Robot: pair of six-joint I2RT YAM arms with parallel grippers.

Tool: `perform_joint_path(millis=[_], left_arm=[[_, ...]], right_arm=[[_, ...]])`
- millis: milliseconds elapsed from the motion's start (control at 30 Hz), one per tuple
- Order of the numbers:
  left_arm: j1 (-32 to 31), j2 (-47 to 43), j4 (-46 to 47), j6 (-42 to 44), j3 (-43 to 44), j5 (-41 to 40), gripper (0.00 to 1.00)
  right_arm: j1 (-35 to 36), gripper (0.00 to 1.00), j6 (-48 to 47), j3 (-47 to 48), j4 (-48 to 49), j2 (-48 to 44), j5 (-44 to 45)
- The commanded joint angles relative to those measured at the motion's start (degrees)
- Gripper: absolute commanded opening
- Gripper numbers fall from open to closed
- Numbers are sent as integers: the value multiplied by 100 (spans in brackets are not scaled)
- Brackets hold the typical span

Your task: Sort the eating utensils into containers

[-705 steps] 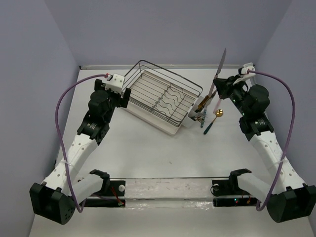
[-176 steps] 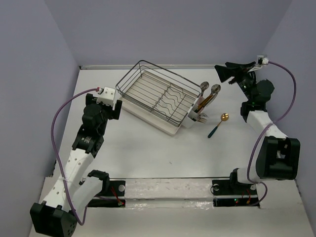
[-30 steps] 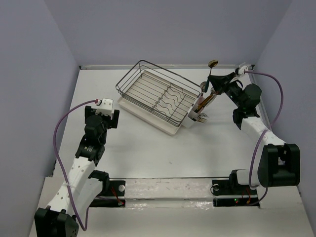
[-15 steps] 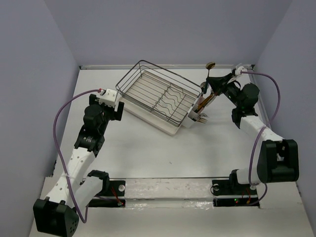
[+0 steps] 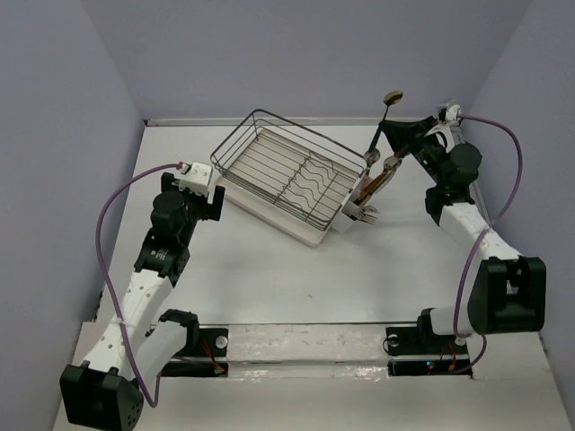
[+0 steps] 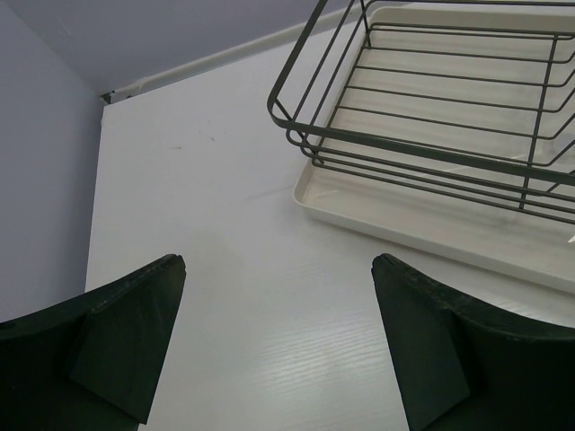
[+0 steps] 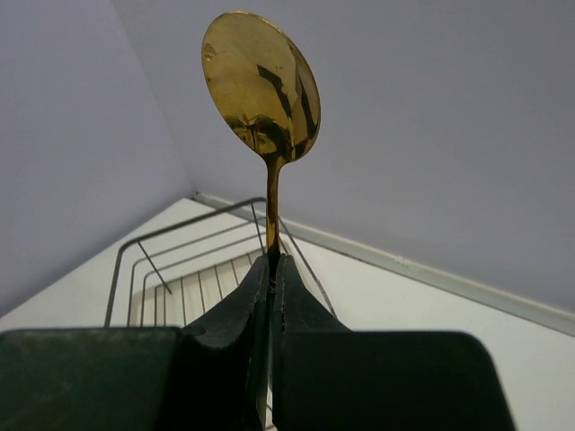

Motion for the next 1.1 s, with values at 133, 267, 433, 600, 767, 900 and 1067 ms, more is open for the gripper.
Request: perform_joint_path(millis=[133,267,433,600,767,900,1067], left_arm=[[30,-143,94,-47,16,-95,99],[30,-109,103,-56,-2,-60,99],[30,-134,121,-74,16,-51,99],[30,-205,59,-30,-19,-130,99],[30,-231,50,-30,-54,-139,99],[30,-214,77,-47,-63,-113,99],[30,-170,120,-65,-72,-87,99]], right_arm=[[-878,0,803,613,-214,-654,600],[-1187,0,356,560,-602,-383,786],[-1239,0,319,464,-226,259,768],[-1292,0,767,182,698,892,453],[-1292,0,1469,95,1463,1315,-22],[-1292,0,1778,-177,1735,1298,-93],[-1011,0,1902,-485,1990,1227,-216]])
